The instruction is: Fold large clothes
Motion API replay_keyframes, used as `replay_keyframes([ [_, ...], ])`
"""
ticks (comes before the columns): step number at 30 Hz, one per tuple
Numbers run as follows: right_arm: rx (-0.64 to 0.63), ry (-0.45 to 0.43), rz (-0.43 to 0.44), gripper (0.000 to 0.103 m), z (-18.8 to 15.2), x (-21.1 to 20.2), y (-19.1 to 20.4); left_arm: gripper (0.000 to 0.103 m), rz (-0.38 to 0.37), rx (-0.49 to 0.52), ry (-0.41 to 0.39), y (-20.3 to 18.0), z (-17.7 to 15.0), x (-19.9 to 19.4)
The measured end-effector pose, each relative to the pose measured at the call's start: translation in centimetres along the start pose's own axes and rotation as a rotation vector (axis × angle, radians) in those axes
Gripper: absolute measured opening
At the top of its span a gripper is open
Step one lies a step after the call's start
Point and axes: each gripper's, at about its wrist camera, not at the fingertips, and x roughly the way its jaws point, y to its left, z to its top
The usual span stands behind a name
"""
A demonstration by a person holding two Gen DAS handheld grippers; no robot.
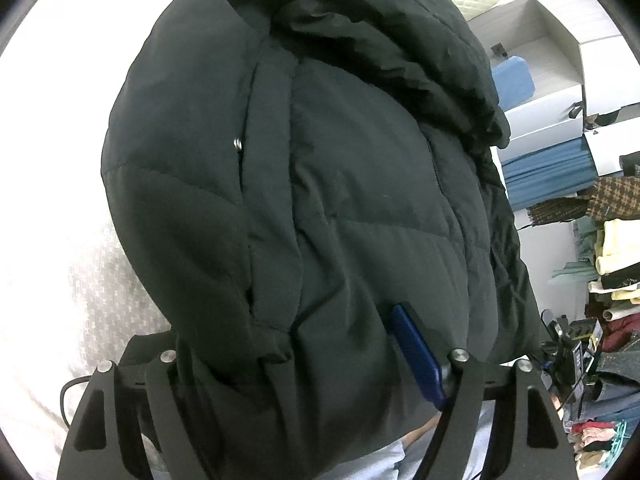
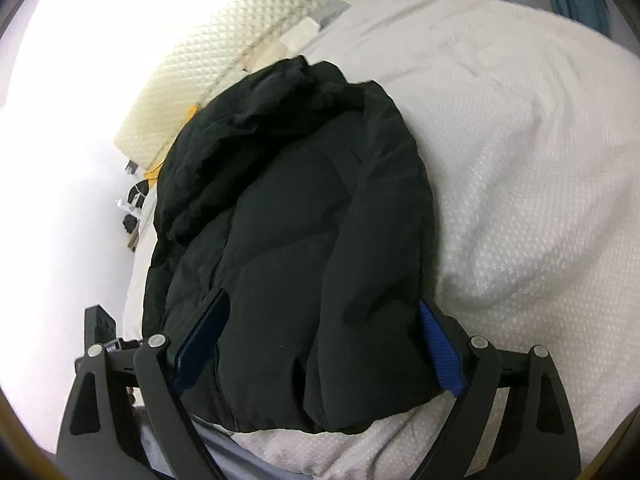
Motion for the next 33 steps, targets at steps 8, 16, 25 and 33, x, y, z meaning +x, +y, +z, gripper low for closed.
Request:
replay_keyframes([
  [8, 0.058, 0.087, -0.118, 0.09, 0.6, 4.0, -1.1, 0.074, 0.016, -0.002, 0.015, 0.1, 0.2, 0.4],
  [16, 0.147, 0.151, -0.046, 0.03, 1.0, 6.1, -2.7, 0.037, 0.014, -0.017, 0.015, 0.3, 0.3, -0.1],
  [25, 0.04, -0.017, 0.088, 0.017, 4.3, -1.7, 1.3, 0.012, -0.124, -0.017, -0.112, -1.3, 0.0, -7.5],
  [33, -0.065, -0.084, 0.158, 0.016, 5.2, -8.3, 3.9, 0.01, -0.239, -0.019, -0.209, -1.5, -1.6, -16.1],
])
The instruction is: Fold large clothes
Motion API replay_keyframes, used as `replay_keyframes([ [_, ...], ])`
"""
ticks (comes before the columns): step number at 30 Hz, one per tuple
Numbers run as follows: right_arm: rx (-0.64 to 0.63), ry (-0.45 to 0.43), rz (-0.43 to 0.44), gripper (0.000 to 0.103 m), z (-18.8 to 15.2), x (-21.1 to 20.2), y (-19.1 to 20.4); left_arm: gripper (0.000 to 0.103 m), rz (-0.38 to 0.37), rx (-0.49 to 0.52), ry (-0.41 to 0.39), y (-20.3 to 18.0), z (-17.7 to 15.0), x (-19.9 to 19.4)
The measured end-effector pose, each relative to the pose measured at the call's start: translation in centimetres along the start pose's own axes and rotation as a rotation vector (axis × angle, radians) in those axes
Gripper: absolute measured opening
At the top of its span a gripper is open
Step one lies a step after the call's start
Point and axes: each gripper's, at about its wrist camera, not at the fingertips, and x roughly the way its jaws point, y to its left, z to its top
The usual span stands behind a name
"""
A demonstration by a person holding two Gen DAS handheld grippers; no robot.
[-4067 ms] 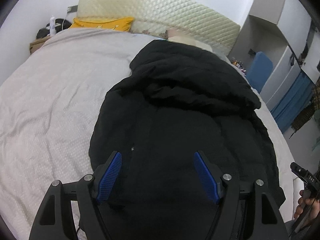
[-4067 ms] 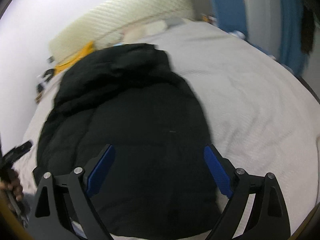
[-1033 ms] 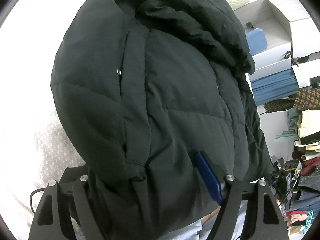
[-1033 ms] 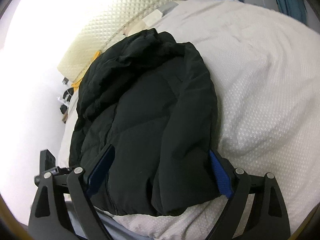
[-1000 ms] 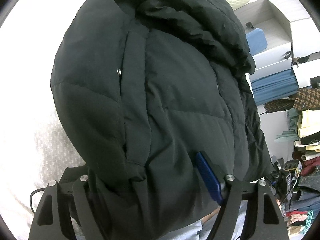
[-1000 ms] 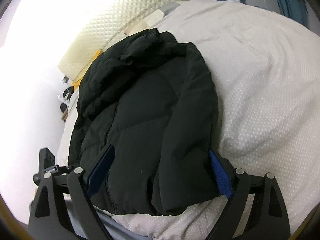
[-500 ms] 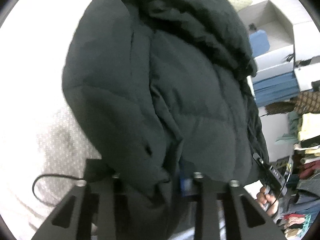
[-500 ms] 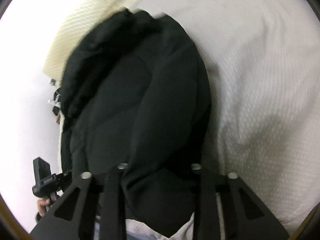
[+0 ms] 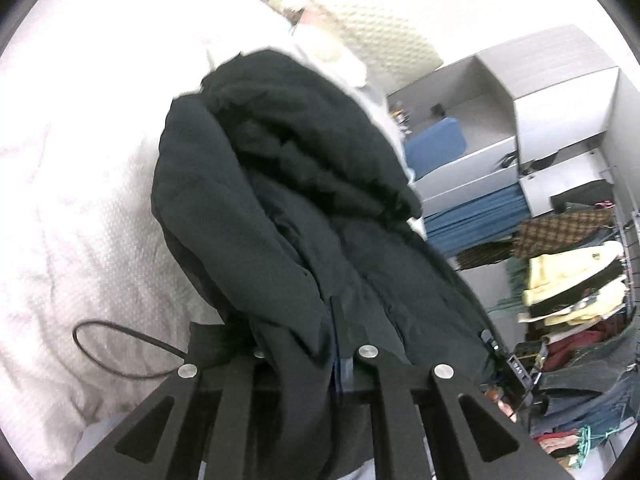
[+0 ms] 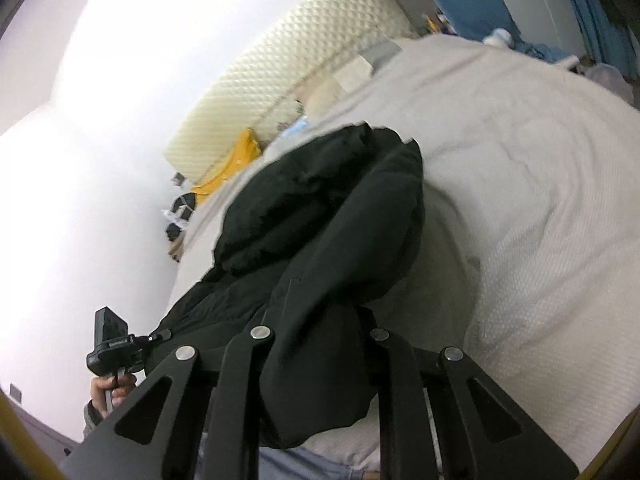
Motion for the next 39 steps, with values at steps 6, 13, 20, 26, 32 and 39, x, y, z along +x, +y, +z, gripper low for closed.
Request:
replay_keyframes([
  [6, -0.03, -0.014, 0.064, 0.016, -0.6, -4.4, 1.8, 0.008, -0.051, 0.025, -0.057, -1.3, -1.4, -6.4],
  [13, -0.034, -0.012, 0.104, 0.016, -1.6, -8.3, 2.2, 0.003, -0.087, 0.028, -0.106, -1.9, -3.4, -11.5],
  [20, -0.012, 0.031, 0.131, 0.016, 0.6, -7.8, 2.2, 0.003, -0.068, 0.017, -0.124, -2.4, -2.2, -11.8],
  [26, 0.097, 0.039, 0.136, 0.017, 7.5, -4.0, 1.7, 0.003, -0.045, 0.017, -0.151, -4.3, 3.9, -9.6],
  [32, 0.193, 0.073, 0.057, 0.017, 15.7, 3.7, 1.1, 0.003, 0.019, -0.019, -0.126, -5.1, 13.2, -5.0],
  [39, 0.268, 0.158, 0.004, 0.017, 25.0, 11.8, 1.5, 0.004, 0.078, -0.043, -0.058, -4.4, 22.7, 1.2],
])
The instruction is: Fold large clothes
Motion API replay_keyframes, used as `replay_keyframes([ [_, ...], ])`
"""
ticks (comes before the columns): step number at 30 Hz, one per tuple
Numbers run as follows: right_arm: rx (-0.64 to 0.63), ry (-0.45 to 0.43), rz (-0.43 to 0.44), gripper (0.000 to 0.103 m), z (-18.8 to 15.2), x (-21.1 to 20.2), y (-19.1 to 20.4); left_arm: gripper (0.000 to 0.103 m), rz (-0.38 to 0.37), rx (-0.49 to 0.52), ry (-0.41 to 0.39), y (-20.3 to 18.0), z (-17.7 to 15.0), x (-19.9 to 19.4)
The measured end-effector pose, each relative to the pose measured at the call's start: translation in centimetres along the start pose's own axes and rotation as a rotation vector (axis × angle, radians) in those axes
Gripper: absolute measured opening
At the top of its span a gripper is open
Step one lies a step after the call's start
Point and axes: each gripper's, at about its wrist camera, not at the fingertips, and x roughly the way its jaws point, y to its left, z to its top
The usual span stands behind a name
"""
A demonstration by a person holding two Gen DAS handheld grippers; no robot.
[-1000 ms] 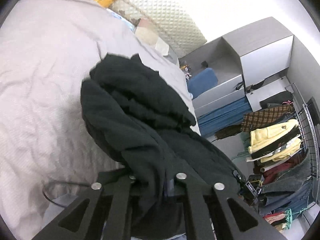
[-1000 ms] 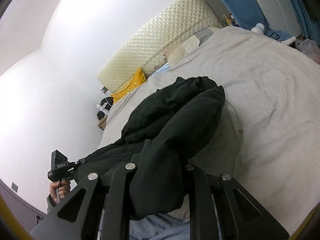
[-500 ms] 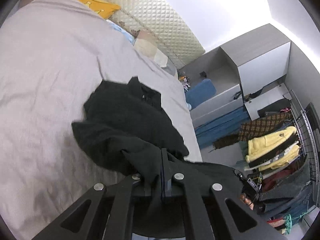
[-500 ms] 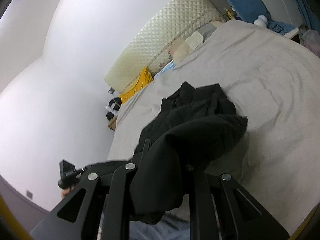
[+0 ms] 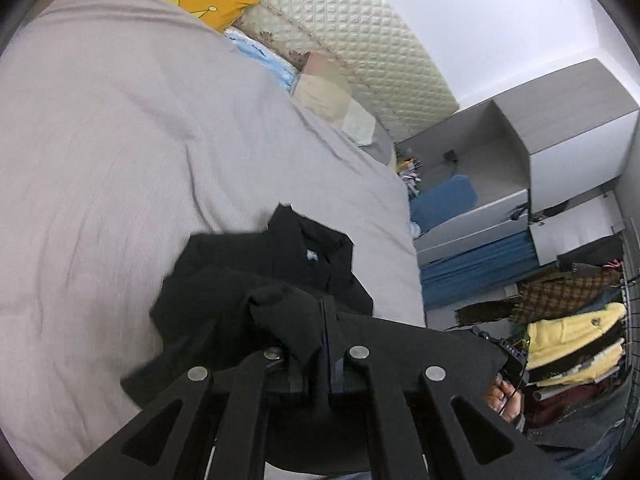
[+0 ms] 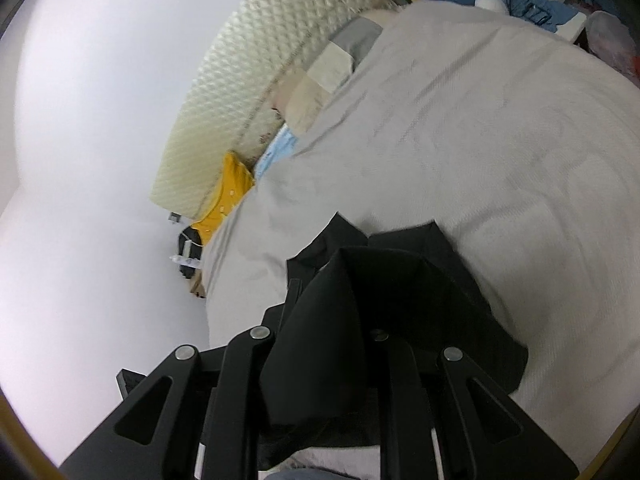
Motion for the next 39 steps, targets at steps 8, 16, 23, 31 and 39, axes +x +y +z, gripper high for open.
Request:
replay_keyframes([
  [8, 0.015, 0.074, -0.131, 0.018, 7.4, 11.0, -2.1, 0.005, 0.076, 0.011, 0.109, 3.2, 8.6, 12.1],
  [16, 0.1, 0.225, -0.238, 0.018, 10.3, 20.8, -7.7, 0.005, 0.072, -0.057, 0.281, 7.7, 11.8, 20.9],
  [23, 0.239, 0.265, -0.22, 0.021, 10.0, 21.6, -10.0, 0.007, 0.011, -0.151, 0.403, 9.5, 11.5, 22.6],
  [31, 0.334, 0.3, -0.19, 0.031, 9.6, 19.2, -10.1, 0.013, -0.064, -0.304, 0.45, 10.5, 11.8, 19.6],
  [39, 0.257, 0.218, -0.158, 0.062, 9.9, 14.3, -7.6, 0.041, -0.029, -0.256, 0.41, 9.7, 10.6, 15.2],
])
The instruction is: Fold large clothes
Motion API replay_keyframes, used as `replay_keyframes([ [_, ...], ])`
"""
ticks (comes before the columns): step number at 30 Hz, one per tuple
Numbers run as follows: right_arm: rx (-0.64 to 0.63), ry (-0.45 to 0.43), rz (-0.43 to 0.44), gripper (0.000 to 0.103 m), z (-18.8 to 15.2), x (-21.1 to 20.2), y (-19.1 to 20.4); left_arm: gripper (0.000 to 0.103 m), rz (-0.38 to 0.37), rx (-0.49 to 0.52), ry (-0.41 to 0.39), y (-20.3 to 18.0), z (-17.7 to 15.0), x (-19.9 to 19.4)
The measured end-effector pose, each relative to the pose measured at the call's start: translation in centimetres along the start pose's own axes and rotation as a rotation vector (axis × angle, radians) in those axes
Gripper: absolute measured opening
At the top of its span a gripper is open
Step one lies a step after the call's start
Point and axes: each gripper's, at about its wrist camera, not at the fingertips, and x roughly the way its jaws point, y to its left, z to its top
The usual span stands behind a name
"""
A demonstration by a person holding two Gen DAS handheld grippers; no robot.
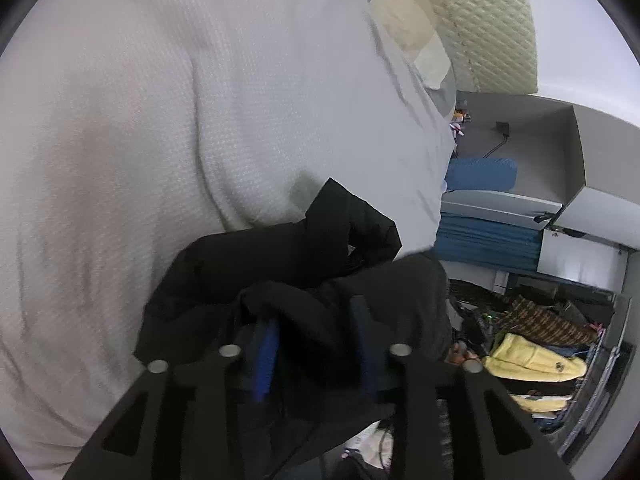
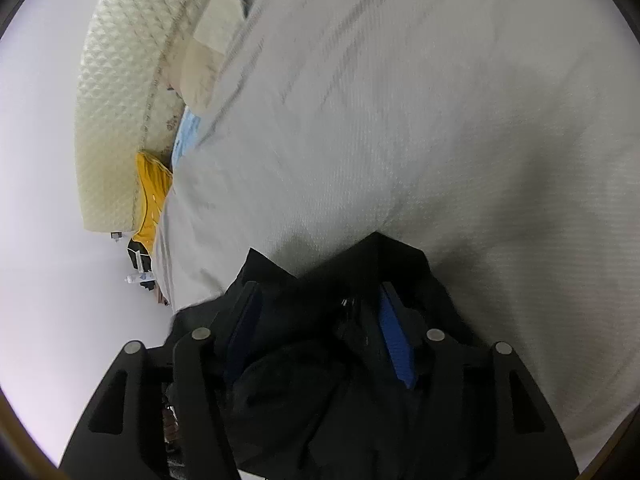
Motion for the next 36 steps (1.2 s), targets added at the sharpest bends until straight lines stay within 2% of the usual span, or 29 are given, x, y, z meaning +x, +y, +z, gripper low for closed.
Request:
replay_keyframes([
  [3, -0.054, -0.032, 0.0, 0.062, -1.3, -1.8, 0.4, 0.056, 0.027, 0.026, -0.087, 0.3, -1.6, -2.2],
  [4, -0.076, -0.042, -0.003, 0.062, -1.8, -2.2, 0.6, 0.056, 0.028, 0.04, -0.109, 0.2, -2.2, -2.8],
  [9, -0.223, -0.108, -0.026, 0.062, -6.1, -4.5, 1.8, 0.056, 0.154, 0.227, -0.256, -2.7, -7.4, -4.6],
  [11, -0.3, -0.137, -0.022, 0.062, -8.2, -5.4, 2.5, 0.056, 0.212, 0.326, -0.318, -5.2, -10.3, -4.4],
  [16, -0.486, -0.249, -0.021, 0.062, -14.3, -7.3, 5.7, 0.056, 0.296, 0.571, -0.473, -11.7, -18.4, -2.2],
  [21, -0.637, -0.371, 0.003, 0.066, -20.7, -8.0, 8.3, 0.056, 0.349, 0.657, -0.615, -14.5, -23.6, 1.0],
  [23, -0.675, -0.411, 0.0, 0.067, -22.6, -7.5, 8.8, 0.056, 0.381, 0.679, -0.653, -14.8, -24.9, 2.4],
  [26, -0.744, -0.483, -0.029, 0.071, -25.1, -5.8, 9.1, 0.056, 0.389, 0.707, -0.696, -14.8, -26.2, 4.6],
  [30, -0.814, -0.537, -0.087, 0.074, -26.9, -2.2, 8.7, 0.056, 0.46, 0.757, -0.743, -14.1, -26.6, 7.6],
  [32, -0.849, -0.562, -0.116, 0.074, -27.5, -0.4, 8.2, 0.056, 0.492, 0.764, -0.743, -13.7, -26.3, 9.2],
  [33, -0.858, -0.564, -0.14, 0.074, -27.3, 0.9, 7.9, 0.056, 0.536, 0.776, -0.731, -13.6, -25.7, 10.3],
  [36, -0.849, -0.547, -0.19, 0.074, -26.2, 3.6, 7.0, 0.056, 0.603, 0.81, -0.724, -13.3, -24.4, 12.5],
])
